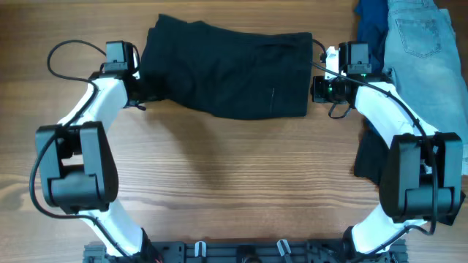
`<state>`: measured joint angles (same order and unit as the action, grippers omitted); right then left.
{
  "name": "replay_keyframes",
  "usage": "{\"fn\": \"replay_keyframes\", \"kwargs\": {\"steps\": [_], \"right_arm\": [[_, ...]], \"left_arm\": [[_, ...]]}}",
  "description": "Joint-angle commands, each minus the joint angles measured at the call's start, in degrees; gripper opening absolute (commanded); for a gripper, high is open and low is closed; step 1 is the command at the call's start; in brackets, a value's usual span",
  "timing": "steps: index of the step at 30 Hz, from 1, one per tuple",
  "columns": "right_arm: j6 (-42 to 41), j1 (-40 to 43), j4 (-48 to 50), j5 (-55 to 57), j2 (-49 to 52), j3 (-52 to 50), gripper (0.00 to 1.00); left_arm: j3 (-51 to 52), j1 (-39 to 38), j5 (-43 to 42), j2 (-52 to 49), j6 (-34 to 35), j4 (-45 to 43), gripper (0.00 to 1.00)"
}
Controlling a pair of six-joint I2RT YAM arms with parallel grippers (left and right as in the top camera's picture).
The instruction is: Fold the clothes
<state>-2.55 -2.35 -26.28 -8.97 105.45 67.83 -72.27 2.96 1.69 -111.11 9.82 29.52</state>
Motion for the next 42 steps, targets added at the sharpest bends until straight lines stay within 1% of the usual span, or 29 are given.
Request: {"fn": "replay_keyframes", "kwargs": {"steps": [1, 7, 11, 14, 19, 21, 22, 24, 26, 27, 30, 33, 36, 39, 42], "right_arm": [[-1.07, 0.13, 0.31, -1.31, 1.05, -0.72, 0.32], [-2.14, 0.13, 1.01, -3.13, 1.05, -0.72, 0.38], [-3.06, 0.13, 2.34, -4.07, 1.05, -0.72, 0.39], [-3.45, 0.13, 2.82, -4.24, 1.05, -0.72, 0.42], [-3.45, 0.13, 3.32, -4.44, 1.05, -0.72, 0.5], [-3.43, 0.13, 3.91, -4.63, 1.05, -0.72, 0.5], [-3.45, 0.13, 4.42, -4.63, 1.05, -0.72, 0.5], [-3.41, 0.13, 5.31, -4.98, 1.05, -0.48, 0.5], [-3.39, 0.13, 5.6, -5.53, 1.05, 0.26, 0.5], [-3.39, 0.13, 5.73, -6.01, 1.05, 0.79, 0.5], [-3.41, 0.13, 6.36, -6.56, 1.05, 1.64, 0.5], [-3.41, 0.13, 7.72, -6.6, 1.05, 1.7, 0.51], [-3.37, 0.13, 9.01, -7.52, 1.05, 1.7, 0.51], [-3.39, 0.11, 9.99, -7.87, 1.05, 1.7, 0.51], [-3.32, 0.11, 10.1, -7.87, 1.05, 1.7, 0.51]], "left_arm": [[0.04, 0.42, 2.29, 1.73, 1.64, 2.71, 0.04], [0.04, 0.35, 3.13, 1.73, 2.97, 7.43, 0.04], [0.04, 0.24, 3.26, 1.73, 5.75, 10.93, 0.04], [0.04, 0.24, 3.37, 1.97, 6.32, 12.74, 0.04], [0.04, 0.24, 3.34, 4.87, 7.43, 13.07, 0.04], [0.02, 0.26, 3.34, 6.56, 7.41, 11.85, 0.05], [0.02, 0.26, 3.34, 7.39, 7.39, 11.15, 0.17], [0.02, 0.26, 3.32, 8.96, 7.39, 9.97, 0.48], [0.02, 0.26, 3.32, 10.67, 7.39, 9.11, 0.62], [0.02, 0.26, 3.32, 11.78, 7.37, 9.01, 0.73], [0.02, 0.26, 3.34, 13.81, 7.3, 8.76, 0.82], [0.04, 0.44, 3.32, 13.68, 6.91, 4.63, 0.85], [0.04, 0.42, 2.82, 11.8, 6.88, -1.22, 0.83], [0.02, 0.42, -0.11, 8.81, 6.91, -6.71, 0.79], [0.02, 0.42, -1.79, 5.68, 6.91, -9.75, 0.76]]}}
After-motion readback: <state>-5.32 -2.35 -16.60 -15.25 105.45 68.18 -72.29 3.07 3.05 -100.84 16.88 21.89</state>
